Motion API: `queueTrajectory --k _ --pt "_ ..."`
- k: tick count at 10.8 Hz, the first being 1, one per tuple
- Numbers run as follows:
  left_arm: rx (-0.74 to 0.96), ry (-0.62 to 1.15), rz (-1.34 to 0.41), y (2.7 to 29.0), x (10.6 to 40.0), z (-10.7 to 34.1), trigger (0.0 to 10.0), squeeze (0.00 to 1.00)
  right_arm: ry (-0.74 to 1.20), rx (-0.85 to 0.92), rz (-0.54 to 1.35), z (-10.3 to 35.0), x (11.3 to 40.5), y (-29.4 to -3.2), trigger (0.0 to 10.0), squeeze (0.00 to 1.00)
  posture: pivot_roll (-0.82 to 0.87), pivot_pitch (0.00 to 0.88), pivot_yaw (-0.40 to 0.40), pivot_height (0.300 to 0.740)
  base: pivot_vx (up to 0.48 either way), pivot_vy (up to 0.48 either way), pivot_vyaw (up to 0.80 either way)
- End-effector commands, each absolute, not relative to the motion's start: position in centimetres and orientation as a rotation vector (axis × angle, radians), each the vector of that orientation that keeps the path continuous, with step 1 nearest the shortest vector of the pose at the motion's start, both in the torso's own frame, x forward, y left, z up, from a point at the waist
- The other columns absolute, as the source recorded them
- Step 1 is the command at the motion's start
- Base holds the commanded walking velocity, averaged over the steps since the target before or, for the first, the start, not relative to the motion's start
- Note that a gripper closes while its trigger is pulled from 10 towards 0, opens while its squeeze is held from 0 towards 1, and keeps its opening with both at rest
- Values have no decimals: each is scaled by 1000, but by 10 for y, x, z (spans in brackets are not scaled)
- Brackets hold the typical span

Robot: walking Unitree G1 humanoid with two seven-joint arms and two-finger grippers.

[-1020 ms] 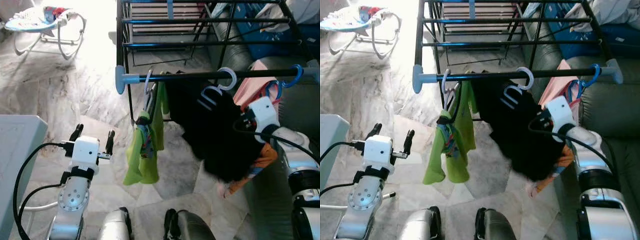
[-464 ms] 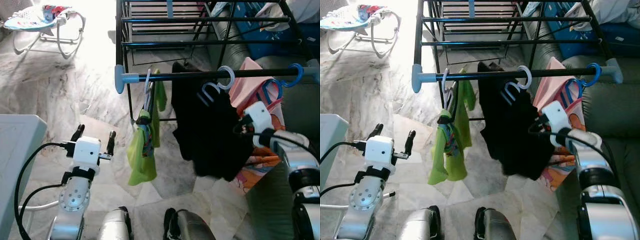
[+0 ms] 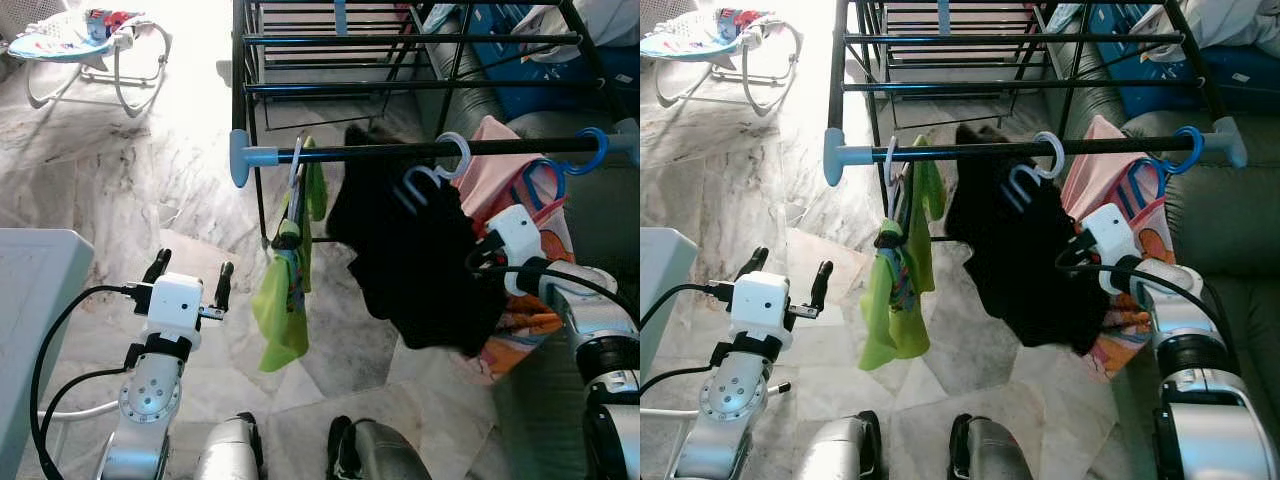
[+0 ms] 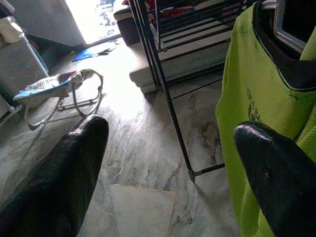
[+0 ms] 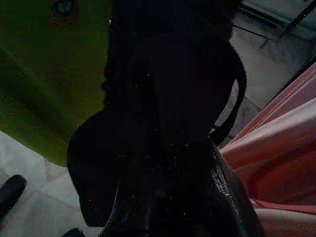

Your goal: Hang hanger

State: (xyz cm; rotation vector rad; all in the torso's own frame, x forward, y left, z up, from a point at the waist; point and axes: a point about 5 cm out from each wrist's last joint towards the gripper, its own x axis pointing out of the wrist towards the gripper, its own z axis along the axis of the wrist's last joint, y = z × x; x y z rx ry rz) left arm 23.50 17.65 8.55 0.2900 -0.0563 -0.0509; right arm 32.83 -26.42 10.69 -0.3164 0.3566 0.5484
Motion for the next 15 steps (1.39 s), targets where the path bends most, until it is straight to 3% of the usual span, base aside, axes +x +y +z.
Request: queueTrajectory --k 1,4,5,6,9,10,11,12,15 --pt "288 -47 -50 177 233 84 10000 0 376 -315 569 104 327 -264 0 0 26 207 -51 740 0 0 0" --pt "287 -48 -52 176 234 84 10000 0 373 -337 584 102 326 -263 0 0 26 205 -53 740 0 0 0" --pt "285 -48 -56 176 233 84 10000 0 313 -313 537 107 330 -260 0 0 29 208 -51 740 0 0 0" --pt "284 -53 -49 177 231 84 10000 0 132 -248 349 115 328 -261 0 0 29 210 -58 740 0 0 0" --pt "275 -44 -38 176 228 81 10000 0 -38 -182 185 97 281 -249 0 0 22 219 -54 740 0 0 0" --pt "275 -42 -44 174 228 81 10000 0 -57 -165 120 89 267 -233 0 0 16 220 -48 740 0 0 0" --pt "277 -42 -45 174 230 81 10000 0 -28 -95 40 80 255 -224 4196 0 12 221 -44 740 0 0 0" --pt "279 -42 -38 174 231 81 10000 0 11 -82 14 70 246 -217 10000 0 11 220 -44 740 0 0 0" --pt "284 -36 -32 172 231 79 10000 0 135 -63 7 44 226 -203 10000 0 15 219 -53 740 -84 0 0"
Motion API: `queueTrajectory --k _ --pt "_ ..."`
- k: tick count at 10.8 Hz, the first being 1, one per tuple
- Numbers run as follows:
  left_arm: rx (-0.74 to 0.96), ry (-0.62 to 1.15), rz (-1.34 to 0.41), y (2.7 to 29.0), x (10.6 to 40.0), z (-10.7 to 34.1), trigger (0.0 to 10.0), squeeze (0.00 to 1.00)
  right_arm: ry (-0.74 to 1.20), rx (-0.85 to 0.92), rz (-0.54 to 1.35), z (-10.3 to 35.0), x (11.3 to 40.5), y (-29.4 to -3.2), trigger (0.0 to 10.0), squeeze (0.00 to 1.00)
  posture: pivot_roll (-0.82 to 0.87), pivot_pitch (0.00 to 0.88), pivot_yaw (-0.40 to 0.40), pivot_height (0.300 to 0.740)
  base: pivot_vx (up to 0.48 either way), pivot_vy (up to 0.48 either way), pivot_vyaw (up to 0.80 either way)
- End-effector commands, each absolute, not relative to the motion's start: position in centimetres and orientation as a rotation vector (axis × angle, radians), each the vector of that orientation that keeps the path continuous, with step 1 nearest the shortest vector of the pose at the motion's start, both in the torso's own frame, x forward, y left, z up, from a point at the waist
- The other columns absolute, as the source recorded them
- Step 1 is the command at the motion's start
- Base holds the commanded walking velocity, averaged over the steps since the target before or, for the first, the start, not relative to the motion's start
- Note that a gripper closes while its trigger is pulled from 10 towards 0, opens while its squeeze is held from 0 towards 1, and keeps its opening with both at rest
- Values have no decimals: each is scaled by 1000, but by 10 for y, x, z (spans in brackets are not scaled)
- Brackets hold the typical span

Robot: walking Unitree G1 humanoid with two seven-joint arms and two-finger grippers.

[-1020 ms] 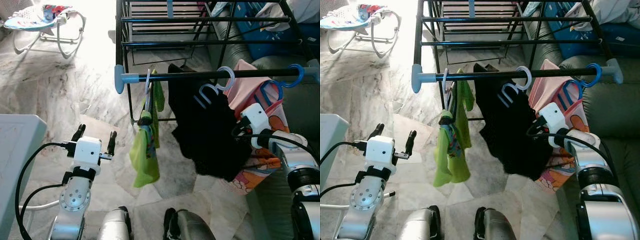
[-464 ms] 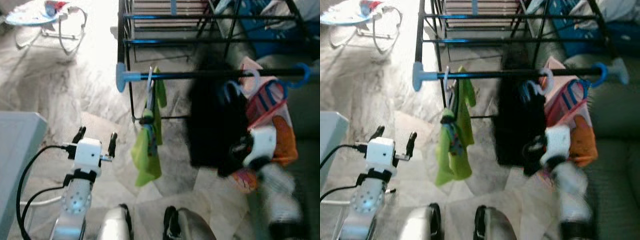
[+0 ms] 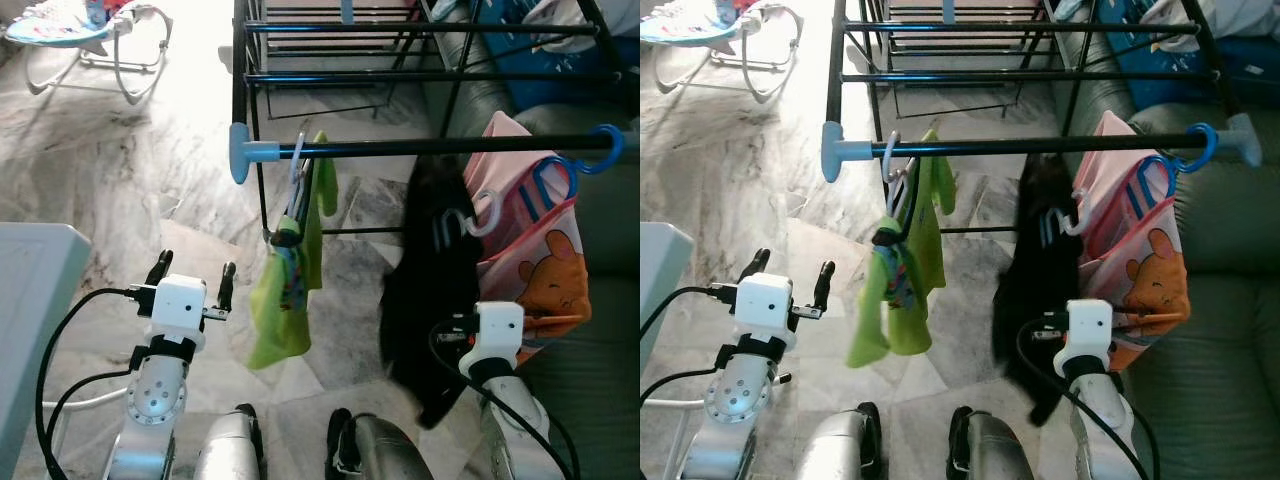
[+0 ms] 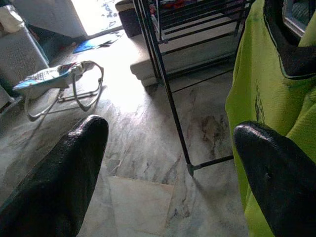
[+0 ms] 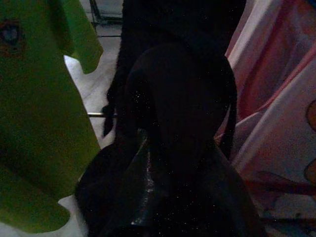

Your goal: Hang hanger

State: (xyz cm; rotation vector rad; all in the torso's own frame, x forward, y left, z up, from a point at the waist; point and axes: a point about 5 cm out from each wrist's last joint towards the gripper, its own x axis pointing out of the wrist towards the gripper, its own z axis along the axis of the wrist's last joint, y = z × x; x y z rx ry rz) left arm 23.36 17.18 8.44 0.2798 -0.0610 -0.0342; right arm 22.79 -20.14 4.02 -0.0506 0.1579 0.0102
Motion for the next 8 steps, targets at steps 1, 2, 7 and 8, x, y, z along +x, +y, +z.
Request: queueTrajectory --k 1,2,7,8 --pt "277 -25 -31 172 231 78 10000 0 152 -49 -7 44 231 -206 10000 0 16 217 -55 740 -251 0 0" --pt "279 -29 -33 171 232 78 10000 0 144 -55 3 47 236 -206 10000 0 17 216 -58 740 -315 -270 0" --pt "278 -39 -37 168 236 78 10000 0 127 -44 17 53 244 -203 10000 0 14 206 -63 740 -311 -281 0" --pt "278 -40 -38 168 236 78 10000 0 125 -41 21 53 244 -201 10000 0 14 206 -63 740 -311 -285 0"
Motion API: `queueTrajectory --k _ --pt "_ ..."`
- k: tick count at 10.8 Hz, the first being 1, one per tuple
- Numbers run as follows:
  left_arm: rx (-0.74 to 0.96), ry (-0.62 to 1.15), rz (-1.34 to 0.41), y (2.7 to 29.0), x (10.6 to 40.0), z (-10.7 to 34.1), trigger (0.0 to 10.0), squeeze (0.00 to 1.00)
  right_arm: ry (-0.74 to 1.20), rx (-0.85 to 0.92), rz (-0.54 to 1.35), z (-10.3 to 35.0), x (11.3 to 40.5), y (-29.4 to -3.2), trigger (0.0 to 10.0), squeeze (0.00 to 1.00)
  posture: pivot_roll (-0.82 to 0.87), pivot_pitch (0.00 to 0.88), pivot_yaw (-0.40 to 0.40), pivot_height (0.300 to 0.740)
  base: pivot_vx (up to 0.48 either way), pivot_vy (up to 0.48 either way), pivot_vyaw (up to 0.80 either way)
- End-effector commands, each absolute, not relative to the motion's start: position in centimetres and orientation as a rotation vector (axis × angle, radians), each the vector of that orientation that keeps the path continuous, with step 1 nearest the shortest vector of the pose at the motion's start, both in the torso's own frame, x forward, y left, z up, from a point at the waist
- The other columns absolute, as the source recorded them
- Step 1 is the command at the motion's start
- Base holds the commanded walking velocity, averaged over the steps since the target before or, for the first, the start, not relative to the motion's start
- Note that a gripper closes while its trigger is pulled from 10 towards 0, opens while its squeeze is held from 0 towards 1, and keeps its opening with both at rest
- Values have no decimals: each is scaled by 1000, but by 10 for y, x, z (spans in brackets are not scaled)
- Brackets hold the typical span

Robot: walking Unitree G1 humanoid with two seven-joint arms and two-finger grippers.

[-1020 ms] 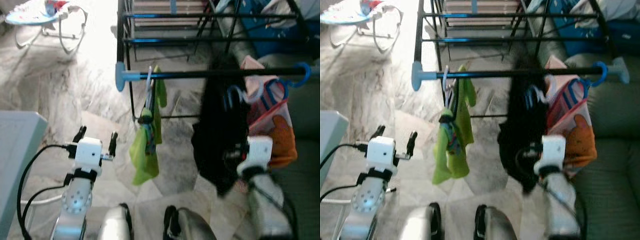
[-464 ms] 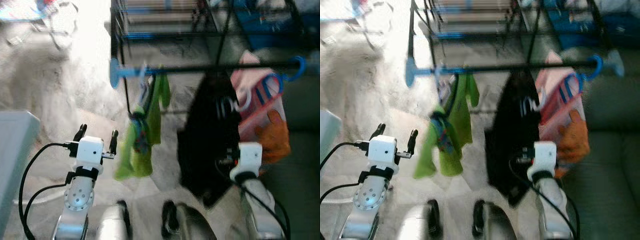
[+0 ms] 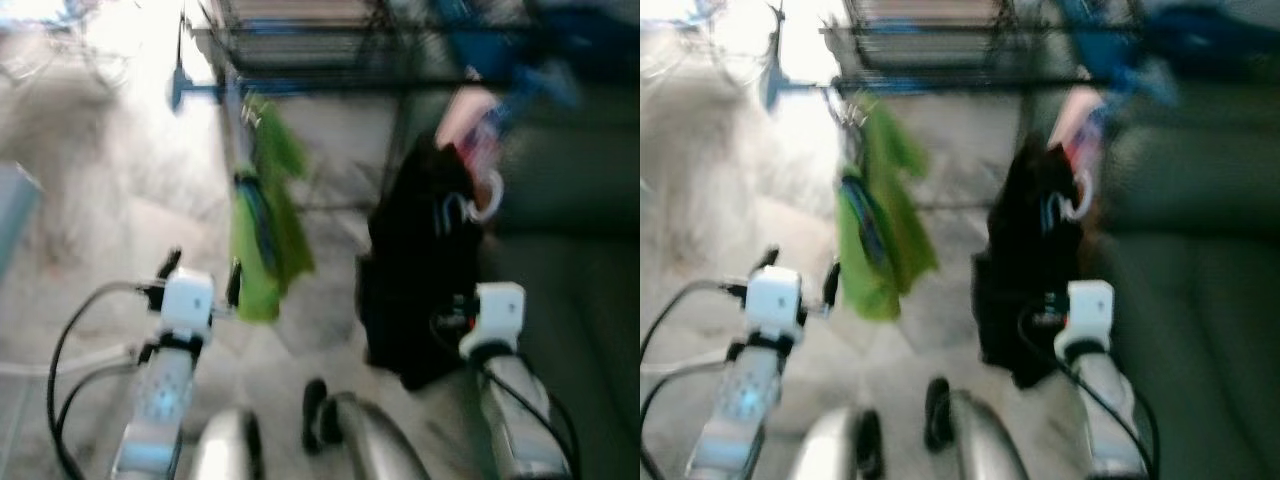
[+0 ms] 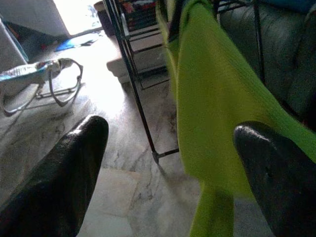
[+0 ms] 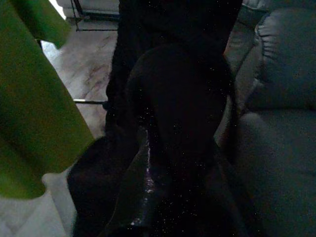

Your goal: Hang hanger

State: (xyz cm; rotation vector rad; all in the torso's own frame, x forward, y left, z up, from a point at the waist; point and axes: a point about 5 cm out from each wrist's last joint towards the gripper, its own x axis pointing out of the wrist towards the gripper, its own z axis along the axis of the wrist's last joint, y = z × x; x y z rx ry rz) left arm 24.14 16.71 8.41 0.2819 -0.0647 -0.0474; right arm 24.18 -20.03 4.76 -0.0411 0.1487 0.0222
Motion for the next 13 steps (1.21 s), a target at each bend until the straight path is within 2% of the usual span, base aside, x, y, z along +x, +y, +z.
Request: queueTrajectory --k 1,5,12,13 --pt "280 -40 -40 168 238 78 10000 0 123 -47 31 53 244 -200 10000 0 10 203 -60 740 -311 -285 0" --pt "258 -25 -4 171 239 77 10000 0 124 -46 23 54 247 -202 10000 0 14 202 -60 740 -78 -71 0" --pt "257 -10 -17 169 237 75 10000 0 127 -26 22 52 250 -194 10000 0 21 205 -59 740 0 480 0" --pt "250 -26 -37 167 236 76 10000 0 122 -20 19 52 251 -193 10000 0 21 204 -57 740 0 0 0"
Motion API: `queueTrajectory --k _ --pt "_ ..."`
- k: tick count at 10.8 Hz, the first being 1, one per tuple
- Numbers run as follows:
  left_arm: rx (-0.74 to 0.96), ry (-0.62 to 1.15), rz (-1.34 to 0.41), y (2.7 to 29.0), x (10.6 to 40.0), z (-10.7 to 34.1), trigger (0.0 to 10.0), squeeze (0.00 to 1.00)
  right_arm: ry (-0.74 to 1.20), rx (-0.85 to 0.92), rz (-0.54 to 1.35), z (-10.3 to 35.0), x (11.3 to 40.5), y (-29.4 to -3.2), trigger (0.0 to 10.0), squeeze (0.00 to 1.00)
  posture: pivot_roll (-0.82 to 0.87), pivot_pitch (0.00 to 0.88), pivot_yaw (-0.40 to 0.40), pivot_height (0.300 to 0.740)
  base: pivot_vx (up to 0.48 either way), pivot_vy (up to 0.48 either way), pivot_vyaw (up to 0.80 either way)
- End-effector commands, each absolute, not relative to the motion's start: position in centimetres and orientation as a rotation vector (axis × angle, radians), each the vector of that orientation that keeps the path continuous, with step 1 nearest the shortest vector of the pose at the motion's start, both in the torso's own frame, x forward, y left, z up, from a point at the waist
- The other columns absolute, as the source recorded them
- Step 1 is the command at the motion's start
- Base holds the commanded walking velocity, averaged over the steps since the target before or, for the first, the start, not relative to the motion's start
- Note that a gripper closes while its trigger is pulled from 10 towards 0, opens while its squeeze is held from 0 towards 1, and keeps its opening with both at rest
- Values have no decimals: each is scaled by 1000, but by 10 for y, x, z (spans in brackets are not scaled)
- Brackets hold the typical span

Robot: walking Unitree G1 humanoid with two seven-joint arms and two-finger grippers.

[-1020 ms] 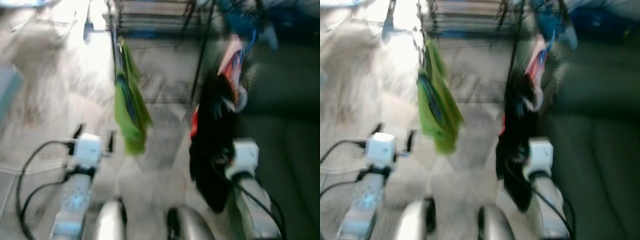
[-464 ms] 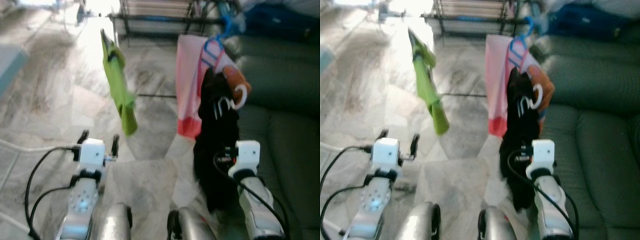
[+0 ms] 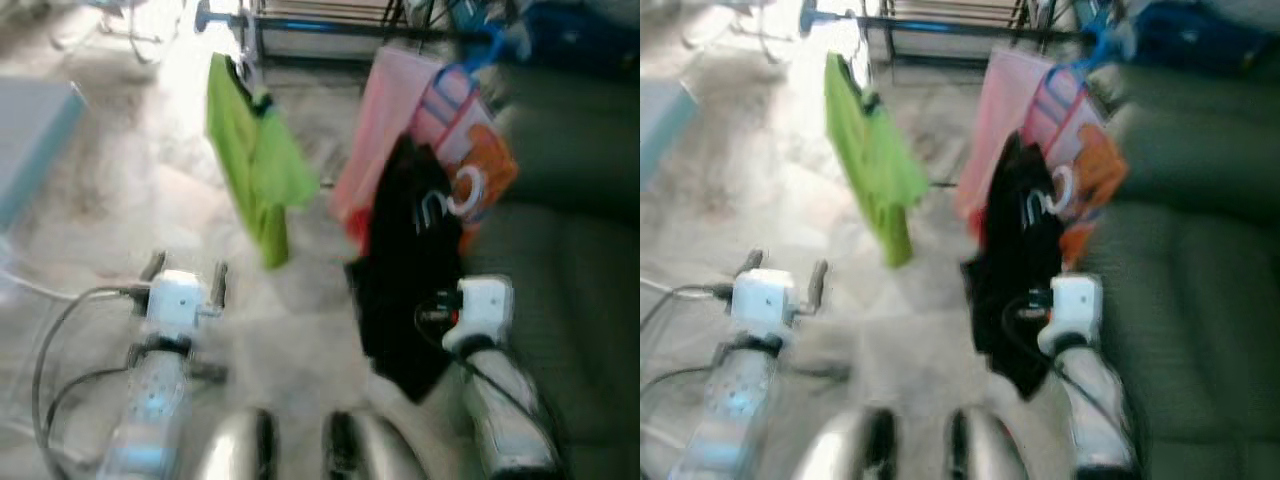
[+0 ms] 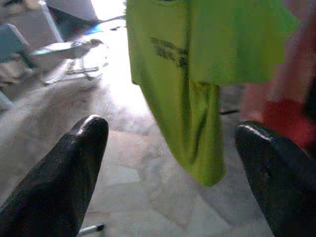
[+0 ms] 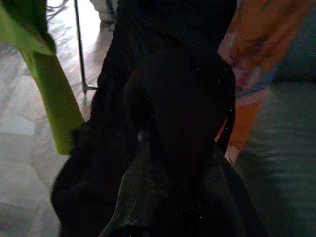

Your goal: Hang hanger

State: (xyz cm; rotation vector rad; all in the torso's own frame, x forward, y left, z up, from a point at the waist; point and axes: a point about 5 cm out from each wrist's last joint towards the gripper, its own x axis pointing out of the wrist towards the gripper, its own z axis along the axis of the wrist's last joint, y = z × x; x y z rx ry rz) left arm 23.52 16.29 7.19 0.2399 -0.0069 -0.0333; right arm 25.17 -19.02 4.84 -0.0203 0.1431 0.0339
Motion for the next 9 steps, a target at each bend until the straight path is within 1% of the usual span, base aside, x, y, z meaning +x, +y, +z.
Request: queueTrajectory --k 1,3,9 --pt "251 -18 -34 166 236 75 10000 0 118 -13 25 52 252 -191 10000 0 22 204 -52 740 0 0 0" --pt "257 -23 -33 166 236 75 10000 0 118 -15 27 52 254 -191 10000 0 22 202 -50 740 0 0 0" --pt "262 -26 -34 166 237 76 10000 0 115 -18 24 52 256 -192 10000 0 22 203 -49 740 -363 0 0"
